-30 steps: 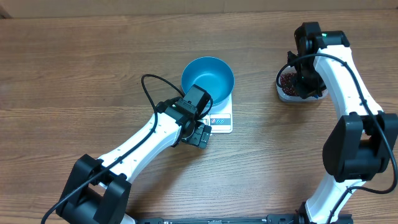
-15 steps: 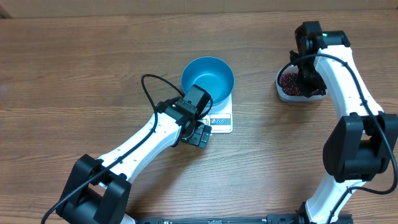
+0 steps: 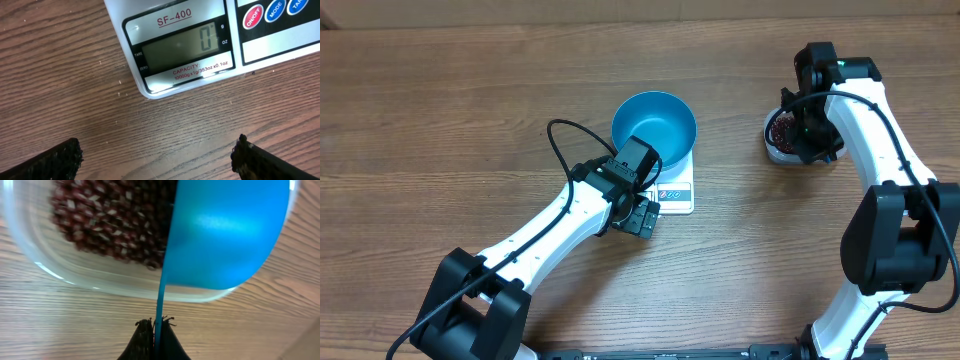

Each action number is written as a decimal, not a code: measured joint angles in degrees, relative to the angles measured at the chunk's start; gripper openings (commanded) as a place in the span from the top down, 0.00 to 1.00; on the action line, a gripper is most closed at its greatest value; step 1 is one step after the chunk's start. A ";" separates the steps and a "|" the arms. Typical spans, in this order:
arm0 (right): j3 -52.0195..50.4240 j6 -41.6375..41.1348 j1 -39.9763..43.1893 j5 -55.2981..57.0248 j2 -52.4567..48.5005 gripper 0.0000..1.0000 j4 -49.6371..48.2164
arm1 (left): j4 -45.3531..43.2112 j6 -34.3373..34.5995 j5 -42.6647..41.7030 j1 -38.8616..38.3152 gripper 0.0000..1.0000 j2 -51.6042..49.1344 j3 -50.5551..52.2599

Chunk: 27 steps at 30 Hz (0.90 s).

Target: Scoop item into bowl and weigh 150g on scale

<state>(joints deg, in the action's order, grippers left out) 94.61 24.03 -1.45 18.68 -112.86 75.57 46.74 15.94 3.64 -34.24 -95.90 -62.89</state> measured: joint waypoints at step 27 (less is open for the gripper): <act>-4.31 -3.21 1.66 -13.66 0.52 0.96 -3.98 | -0.04 0.00 0.02 0.00 0.00 0.00 0.00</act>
<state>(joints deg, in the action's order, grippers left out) 90.30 20.82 0.21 5.02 -112.33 71.59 46.70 15.94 3.66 -34.24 -95.90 -62.89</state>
